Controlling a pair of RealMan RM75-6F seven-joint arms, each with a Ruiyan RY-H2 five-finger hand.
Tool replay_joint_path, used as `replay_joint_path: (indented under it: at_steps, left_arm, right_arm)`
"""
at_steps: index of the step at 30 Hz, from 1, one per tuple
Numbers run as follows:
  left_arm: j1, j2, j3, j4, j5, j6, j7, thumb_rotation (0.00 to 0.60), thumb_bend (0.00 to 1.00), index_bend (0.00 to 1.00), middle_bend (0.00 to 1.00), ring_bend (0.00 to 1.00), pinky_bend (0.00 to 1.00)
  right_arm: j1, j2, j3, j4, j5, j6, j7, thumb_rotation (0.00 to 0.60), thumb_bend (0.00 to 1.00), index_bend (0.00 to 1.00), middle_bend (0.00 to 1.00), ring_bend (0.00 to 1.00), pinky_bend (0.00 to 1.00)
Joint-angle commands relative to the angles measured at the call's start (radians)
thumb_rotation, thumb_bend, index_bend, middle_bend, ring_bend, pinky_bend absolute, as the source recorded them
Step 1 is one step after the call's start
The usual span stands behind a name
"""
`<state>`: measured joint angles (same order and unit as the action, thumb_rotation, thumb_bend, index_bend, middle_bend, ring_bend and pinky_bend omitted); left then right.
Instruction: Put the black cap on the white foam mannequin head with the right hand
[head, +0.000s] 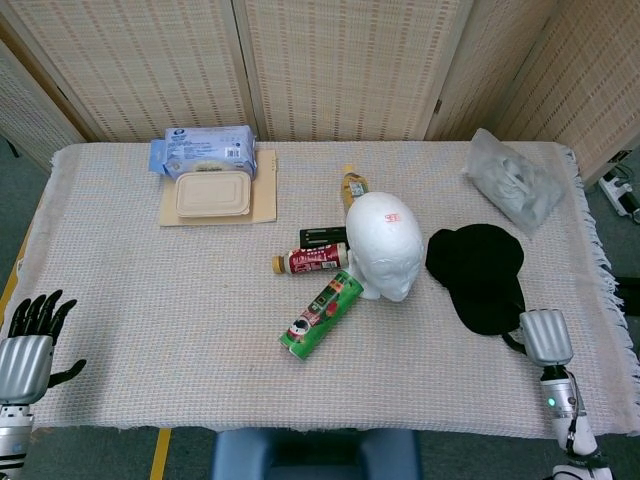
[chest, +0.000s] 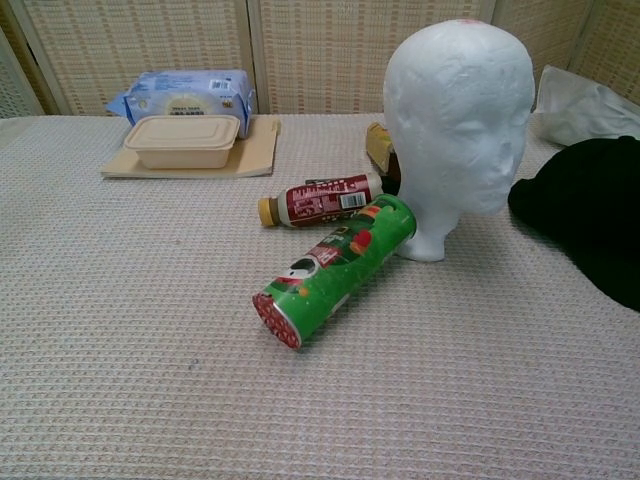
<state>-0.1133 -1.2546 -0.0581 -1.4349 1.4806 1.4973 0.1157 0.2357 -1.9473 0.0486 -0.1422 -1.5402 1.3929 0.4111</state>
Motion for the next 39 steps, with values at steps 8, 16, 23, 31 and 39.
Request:
replay_joint_path:
  at_steps: [8,16,23,31,39]
  left_arm:
    - [0.001,-0.002,-0.007,0.007,-0.002,0.007,-0.002,0.6,0.16,0.18,0.1,0.01,0.08]
    - [0.004,-0.014,-0.019,0.02,-0.004,0.031,0.018,0.6,0.19,0.18,0.1,0.01,0.09]
    - [0.011,-0.039,-0.037,0.046,0.0,0.076,0.028,0.6,0.19,0.18,0.1,0.02,0.09]
    - [0.013,-0.051,-0.048,0.062,0.005,0.1,0.024,0.6,0.19,0.18,0.1,0.02,0.1]
    - [0.014,-0.061,-0.053,0.076,0.009,0.114,0.021,0.6,0.19,0.19,0.1,0.03,0.1]
  right_arm:
    - [0.009,-0.008,-0.004,0.008,0.002,-0.002,-0.006,0.6,0.14,0.47,1.0,1.0,1.0]
    - [0.017,-0.015,-0.001,0.01,0.008,-0.004,-0.007,0.6,0.16,0.47,1.0,1.0,1.0]
    - [0.036,-0.025,0.013,0.009,0.022,0.004,0.005,0.6,0.19,0.47,1.0,1.0,1.0]
    - [0.06,-0.03,0.035,0.005,0.043,0.027,0.021,0.6,0.2,0.47,1.0,1.0,1.0]
    - [0.095,-0.024,0.066,-0.006,0.07,0.052,0.039,0.6,0.22,0.47,1.0,1.0,1.0]
